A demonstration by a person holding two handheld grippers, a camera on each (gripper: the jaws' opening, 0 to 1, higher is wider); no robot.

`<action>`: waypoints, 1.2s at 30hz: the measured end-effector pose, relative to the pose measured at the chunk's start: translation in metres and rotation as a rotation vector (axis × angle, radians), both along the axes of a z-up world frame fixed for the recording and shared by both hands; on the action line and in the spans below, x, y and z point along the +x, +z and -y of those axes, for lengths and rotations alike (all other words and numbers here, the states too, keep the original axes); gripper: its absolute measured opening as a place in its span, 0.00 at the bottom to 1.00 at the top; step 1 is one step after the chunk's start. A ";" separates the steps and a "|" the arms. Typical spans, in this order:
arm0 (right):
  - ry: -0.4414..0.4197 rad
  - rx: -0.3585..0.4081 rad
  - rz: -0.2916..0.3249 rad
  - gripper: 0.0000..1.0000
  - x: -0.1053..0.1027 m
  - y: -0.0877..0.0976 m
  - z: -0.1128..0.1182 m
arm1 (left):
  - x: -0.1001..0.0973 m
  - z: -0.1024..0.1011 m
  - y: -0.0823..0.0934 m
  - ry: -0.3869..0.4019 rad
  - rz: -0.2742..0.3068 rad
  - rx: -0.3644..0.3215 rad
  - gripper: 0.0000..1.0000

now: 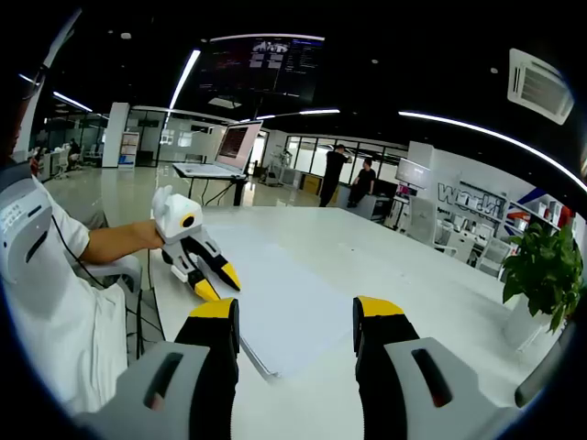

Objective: Grasp the top corner of one sheet in the document stack and pull a single sheet out from the document stack, separating that one sheet from the rest and lifting it clear until the single sheet is fully removed from the stack

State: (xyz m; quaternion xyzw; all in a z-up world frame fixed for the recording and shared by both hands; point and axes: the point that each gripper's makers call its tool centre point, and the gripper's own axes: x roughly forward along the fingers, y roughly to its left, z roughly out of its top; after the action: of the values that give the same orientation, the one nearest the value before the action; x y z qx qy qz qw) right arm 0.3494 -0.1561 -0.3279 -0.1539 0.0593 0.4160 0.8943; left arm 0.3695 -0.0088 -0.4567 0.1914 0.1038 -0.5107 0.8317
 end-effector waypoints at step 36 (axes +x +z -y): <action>-0.003 -0.005 0.003 0.49 0.000 0.000 0.000 | -0.003 0.001 0.006 -0.016 0.051 0.020 0.27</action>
State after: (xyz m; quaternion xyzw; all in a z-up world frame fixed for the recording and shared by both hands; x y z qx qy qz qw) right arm 0.3491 -0.1562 -0.3280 -0.1565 0.0590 0.4145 0.8945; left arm 0.3667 -0.0095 -0.4507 0.2137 0.0863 -0.5113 0.8279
